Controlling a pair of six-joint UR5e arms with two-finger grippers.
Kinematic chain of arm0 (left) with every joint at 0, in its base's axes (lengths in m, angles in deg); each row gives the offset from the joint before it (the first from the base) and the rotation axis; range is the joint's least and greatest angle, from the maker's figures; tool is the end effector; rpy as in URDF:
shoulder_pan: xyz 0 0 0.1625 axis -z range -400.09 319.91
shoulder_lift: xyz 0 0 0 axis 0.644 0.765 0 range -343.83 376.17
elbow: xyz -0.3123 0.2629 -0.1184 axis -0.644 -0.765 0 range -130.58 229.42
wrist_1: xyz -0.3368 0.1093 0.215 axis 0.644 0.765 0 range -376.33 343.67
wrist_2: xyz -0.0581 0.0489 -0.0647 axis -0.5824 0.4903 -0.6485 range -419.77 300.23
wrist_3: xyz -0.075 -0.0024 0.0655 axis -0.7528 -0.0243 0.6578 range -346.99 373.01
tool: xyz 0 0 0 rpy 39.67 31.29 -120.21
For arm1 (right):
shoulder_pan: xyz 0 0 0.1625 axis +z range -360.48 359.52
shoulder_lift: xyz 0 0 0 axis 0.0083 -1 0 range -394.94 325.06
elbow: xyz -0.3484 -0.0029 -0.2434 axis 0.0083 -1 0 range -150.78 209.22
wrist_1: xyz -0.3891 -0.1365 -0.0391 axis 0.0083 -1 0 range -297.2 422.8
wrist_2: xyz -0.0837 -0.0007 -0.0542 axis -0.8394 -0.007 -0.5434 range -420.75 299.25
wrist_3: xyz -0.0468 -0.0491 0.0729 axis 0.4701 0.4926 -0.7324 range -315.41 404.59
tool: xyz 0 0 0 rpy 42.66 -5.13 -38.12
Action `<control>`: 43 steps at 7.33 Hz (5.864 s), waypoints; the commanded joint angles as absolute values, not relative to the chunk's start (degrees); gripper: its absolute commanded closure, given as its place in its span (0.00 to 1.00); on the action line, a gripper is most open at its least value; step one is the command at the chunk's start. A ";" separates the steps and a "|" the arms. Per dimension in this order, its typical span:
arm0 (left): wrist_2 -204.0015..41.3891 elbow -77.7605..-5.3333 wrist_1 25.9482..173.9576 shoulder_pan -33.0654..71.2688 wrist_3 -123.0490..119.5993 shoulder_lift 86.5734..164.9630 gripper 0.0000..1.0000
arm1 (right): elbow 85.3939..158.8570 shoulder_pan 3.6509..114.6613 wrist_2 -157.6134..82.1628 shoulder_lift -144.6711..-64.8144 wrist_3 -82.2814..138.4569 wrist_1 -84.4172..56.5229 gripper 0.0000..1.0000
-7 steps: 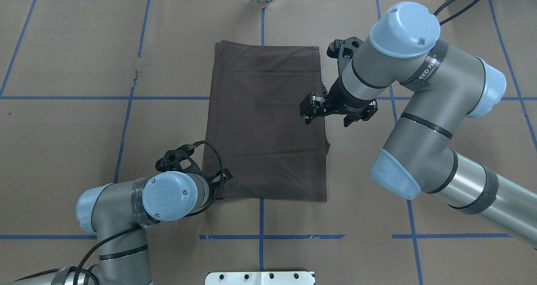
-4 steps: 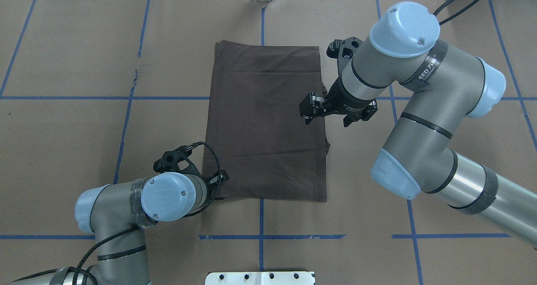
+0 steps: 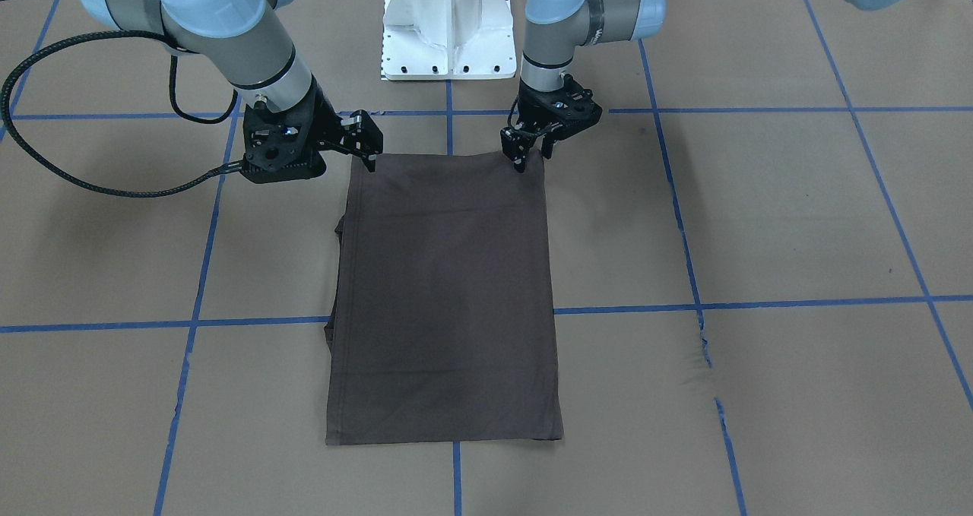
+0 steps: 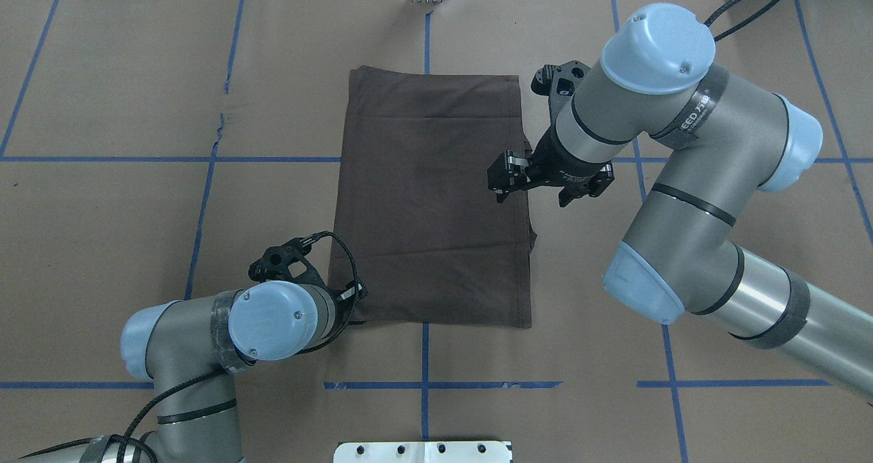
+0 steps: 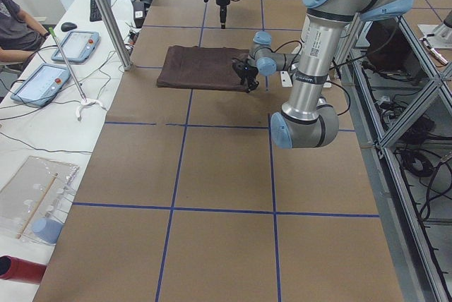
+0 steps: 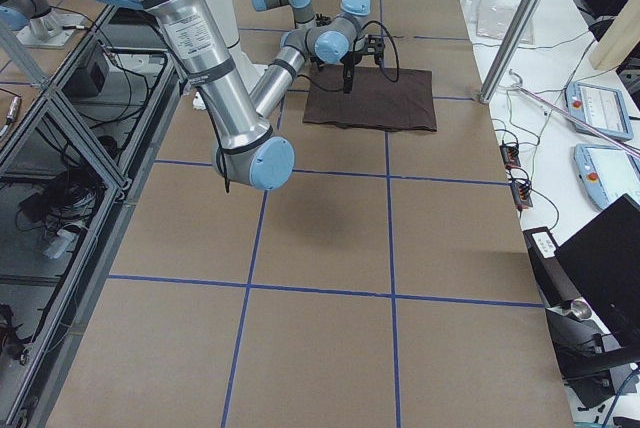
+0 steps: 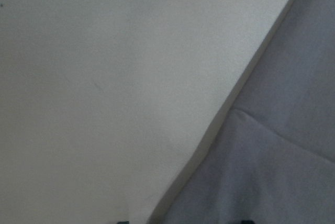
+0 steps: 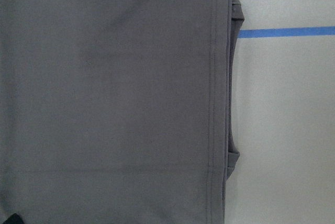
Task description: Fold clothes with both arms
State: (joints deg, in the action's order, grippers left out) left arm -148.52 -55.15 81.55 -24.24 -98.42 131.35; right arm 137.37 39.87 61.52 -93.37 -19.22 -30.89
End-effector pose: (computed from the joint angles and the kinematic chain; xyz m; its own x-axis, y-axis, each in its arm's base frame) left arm 0.5625 -0.3006 0.2898 0.4981 -0.5212 -0.6930 0.5056 0.8239 -0.2561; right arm -0.4099 -0.4534 0.2121 0.5872 0.0092 0.8094 0.0051 0.9999 -0.0151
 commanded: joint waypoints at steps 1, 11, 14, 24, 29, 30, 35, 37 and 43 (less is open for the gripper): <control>-148.45 -55.34 81.50 -24.36 -98.18 131.31 0.84 | 137.41 39.87 61.60 -93.38 -19.22 -30.89 0.00; -149.07 -60.71 79.21 -24.19 -88.69 131.40 1.00 | 138.56 23.29 44.60 -100.14 -62.49 -16.69 0.00; -148.81 -60.53 79.30 -24.19 -88.60 131.40 1.00 | 136.28 18.00 37.89 -99.19 -75.09 -22.86 0.00; -148.72 -60.44 79.30 -23.92 -88.60 131.58 1.00 | 130.21 16.58 37.07 -97.16 -76.00 -23.16 0.00; -148.72 -60.44 79.30 -23.83 -88.60 131.57 1.00 | 130.29 16.31 37.07 -97.43 -76.44 -23.16 0.54; -148.63 -60.35 79.30 -23.83 -88.60 131.57 1.00 | 130.38 16.31 37.25 -97.25 -76.44 -23.16 0.77; -148.63 -60.26 79.39 -23.83 -88.60 131.49 1.00 | 130.91 16.93 37.51 -96.37 -76.44 -25.18 0.98; -148.63 -60.18 79.39 -23.83 -88.60 131.57 1.00 | 130.91 17.01 37.51 -96.28 -76.44 -25.18 1.00; -148.63 -60.09 79.30 -23.83 -88.68 131.75 1.00 | 130.91 17.28 37.60 -95.67 -76.44 -25.27 1.00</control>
